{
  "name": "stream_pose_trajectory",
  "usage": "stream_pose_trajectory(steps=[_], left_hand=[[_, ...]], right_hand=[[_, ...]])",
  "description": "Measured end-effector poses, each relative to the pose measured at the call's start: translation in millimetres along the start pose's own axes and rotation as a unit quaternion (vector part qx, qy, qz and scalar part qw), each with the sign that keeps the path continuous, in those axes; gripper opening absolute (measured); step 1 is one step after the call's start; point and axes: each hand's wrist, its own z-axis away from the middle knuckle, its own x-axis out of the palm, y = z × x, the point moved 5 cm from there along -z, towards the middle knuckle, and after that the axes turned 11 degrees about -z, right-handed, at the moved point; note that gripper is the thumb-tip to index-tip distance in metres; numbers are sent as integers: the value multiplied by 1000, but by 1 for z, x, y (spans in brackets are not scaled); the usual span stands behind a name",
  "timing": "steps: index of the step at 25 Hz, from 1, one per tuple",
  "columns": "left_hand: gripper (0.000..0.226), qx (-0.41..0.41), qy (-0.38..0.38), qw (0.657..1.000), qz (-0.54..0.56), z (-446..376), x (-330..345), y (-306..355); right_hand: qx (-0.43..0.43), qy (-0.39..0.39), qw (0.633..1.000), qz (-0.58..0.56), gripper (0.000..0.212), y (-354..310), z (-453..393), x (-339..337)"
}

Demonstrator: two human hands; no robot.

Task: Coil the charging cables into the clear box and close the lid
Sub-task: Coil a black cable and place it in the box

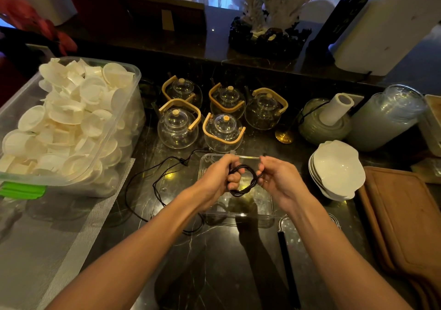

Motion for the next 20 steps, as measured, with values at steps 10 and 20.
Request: stream_pose_trajectory(steps=[10,20], left_hand=[[33,4,72,996,-55,-10,-9,9],[19,-2,94,988,-122,-12,-9,-4]], right_hand=[[68,-66,977,193,22,21,-1,-3],[7,-192,979,69,12,28,6,15]])
